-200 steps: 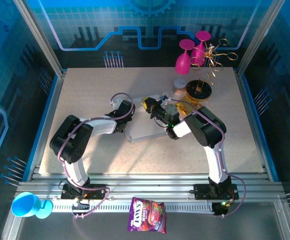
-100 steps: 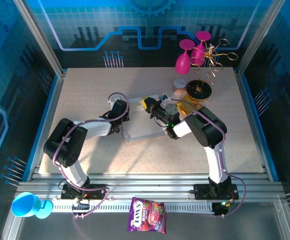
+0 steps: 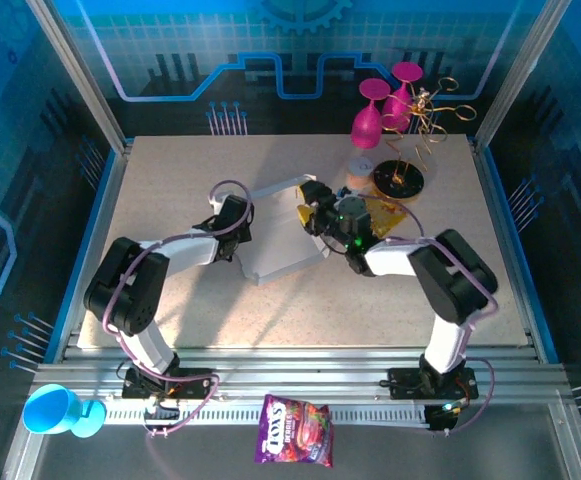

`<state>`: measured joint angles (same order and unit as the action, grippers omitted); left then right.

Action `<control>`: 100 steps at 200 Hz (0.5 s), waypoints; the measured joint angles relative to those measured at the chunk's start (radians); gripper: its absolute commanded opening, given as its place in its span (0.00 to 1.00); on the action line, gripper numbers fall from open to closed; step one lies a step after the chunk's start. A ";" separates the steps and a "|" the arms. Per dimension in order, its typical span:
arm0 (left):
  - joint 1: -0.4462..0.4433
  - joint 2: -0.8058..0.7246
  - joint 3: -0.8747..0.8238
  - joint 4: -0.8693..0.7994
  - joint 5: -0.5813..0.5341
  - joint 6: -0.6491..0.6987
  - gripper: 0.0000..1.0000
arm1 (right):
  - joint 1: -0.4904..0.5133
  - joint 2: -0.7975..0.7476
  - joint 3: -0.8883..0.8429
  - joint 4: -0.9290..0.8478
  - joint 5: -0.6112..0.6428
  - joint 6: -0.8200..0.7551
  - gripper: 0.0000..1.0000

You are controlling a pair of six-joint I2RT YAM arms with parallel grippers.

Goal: Fold the paper box

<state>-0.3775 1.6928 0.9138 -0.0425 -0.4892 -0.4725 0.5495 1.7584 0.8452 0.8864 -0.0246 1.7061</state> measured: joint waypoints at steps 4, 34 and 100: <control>0.004 -0.008 0.002 -0.014 0.002 0.000 0.00 | -0.001 -0.027 0.001 -0.026 0.000 -0.008 0.83; 0.035 -0.072 0.027 -0.124 0.051 0.002 0.00 | -0.024 -0.205 0.047 -0.282 0.014 -0.052 0.81; 0.100 -0.173 0.180 -0.343 0.260 0.048 0.00 | -0.163 -0.355 0.211 -0.795 0.010 -0.248 0.67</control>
<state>-0.2771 1.5200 1.0935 -0.3851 -0.2295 -0.4248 0.3870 1.4036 1.0565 0.0914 -0.0147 1.4586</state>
